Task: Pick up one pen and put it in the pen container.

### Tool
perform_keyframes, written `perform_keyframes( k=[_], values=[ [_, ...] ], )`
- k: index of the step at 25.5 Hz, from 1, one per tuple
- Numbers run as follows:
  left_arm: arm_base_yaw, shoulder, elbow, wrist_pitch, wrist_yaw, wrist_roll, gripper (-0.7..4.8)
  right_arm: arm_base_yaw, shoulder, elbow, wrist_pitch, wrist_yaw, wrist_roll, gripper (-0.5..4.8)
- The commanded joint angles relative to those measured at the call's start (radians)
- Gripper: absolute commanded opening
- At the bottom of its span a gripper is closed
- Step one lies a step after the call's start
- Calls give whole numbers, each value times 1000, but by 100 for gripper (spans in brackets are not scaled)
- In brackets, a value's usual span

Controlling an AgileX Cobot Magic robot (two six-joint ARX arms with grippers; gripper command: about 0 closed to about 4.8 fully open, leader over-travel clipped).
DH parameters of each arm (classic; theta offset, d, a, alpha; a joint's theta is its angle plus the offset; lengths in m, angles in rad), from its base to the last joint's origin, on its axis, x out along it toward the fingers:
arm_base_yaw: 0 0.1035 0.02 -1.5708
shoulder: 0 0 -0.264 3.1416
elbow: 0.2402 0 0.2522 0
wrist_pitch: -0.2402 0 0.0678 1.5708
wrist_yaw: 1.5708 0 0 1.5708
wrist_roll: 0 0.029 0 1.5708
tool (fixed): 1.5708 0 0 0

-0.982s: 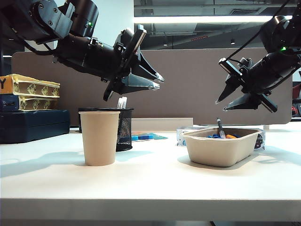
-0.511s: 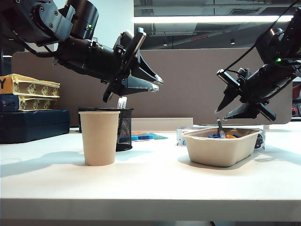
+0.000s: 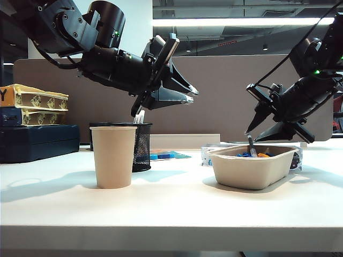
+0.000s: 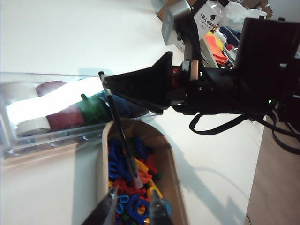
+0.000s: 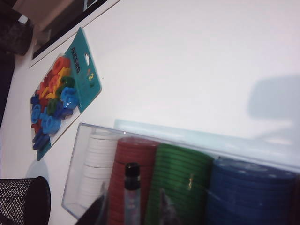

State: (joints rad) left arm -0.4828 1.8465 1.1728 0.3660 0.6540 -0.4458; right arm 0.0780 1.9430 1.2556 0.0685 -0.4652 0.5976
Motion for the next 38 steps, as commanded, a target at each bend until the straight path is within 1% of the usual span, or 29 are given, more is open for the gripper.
perform_keyframes(
  k=[1,4,16,18,19,20,21,25,33,38],
  values=[
    [0,-4,4,9,5,0,89,13,-4,4,6,-12,-3,135],
    [0,-4,4,9,5,0,89,19,-3,4,6,-29,-3,135],
    [0,-4,4,6,20,0,89,27,27,4,-32,-31,-3,134],
    [0,-4,4,6,19,0,89,28,27,4,-12,-32,-3,85],
    [0,-4,4,6,19,0,89,28,27,4,-5,-32,-3,41],
    [0,-4,4,5,20,0,89,28,27,4,-2,-35,-3,8],
    [1,-4,4,6,20,0,89,28,27,4,4,-36,-3,-5],
    [1,-4,4,5,20,0,89,28,27,18,18,-65,5,-5],
    [1,-4,4,0,20,0,89,28,24,116,17,-117,5,-5],
    [1,-4,4,-1,50,-17,89,28,2,132,34,-159,25,-5]
  ],
)
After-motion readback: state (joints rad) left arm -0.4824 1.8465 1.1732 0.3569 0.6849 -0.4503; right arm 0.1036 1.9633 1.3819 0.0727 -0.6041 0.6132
